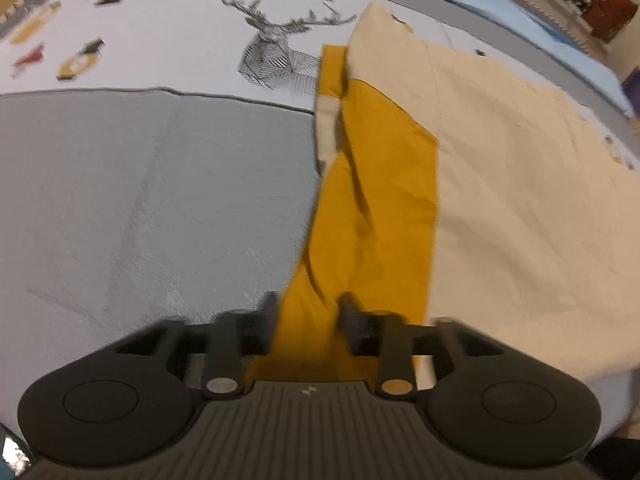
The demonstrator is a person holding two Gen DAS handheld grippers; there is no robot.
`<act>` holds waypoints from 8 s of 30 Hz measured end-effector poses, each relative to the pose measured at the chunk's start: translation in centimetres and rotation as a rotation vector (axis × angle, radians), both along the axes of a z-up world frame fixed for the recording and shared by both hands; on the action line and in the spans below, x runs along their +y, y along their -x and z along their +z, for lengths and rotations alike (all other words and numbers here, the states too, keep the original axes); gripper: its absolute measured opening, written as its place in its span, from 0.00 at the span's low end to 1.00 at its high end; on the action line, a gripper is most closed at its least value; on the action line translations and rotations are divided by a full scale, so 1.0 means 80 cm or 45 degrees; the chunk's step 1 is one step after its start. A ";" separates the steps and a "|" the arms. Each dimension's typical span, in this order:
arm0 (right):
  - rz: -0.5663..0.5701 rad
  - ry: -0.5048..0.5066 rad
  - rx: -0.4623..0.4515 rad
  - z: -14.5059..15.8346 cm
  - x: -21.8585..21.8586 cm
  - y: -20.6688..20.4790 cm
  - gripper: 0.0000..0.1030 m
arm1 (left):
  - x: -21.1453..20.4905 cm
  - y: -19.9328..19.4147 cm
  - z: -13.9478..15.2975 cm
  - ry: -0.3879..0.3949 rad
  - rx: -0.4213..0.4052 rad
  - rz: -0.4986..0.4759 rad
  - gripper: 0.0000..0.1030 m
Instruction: Fold large clothes
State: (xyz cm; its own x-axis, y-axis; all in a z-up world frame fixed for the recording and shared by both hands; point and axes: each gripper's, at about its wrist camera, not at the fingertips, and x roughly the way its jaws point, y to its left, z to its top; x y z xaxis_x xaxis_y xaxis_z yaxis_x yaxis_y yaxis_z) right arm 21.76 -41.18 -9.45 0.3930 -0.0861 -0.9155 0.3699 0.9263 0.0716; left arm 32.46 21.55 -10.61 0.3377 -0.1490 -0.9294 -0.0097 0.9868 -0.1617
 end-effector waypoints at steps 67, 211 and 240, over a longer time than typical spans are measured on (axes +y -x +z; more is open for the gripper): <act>0.309 0.353 -0.814 0.156 0.208 0.207 0.40 | -0.128 0.229 0.093 -0.159 -0.569 -0.139 0.11; 0.354 -0.051 -0.191 0.046 0.098 0.154 0.04 | -0.318 0.142 0.037 -0.251 -0.166 -0.428 0.68; 0.477 0.394 0.096 0.020 0.142 0.146 0.29 | -0.312 0.120 0.074 -0.072 -0.311 -0.447 0.61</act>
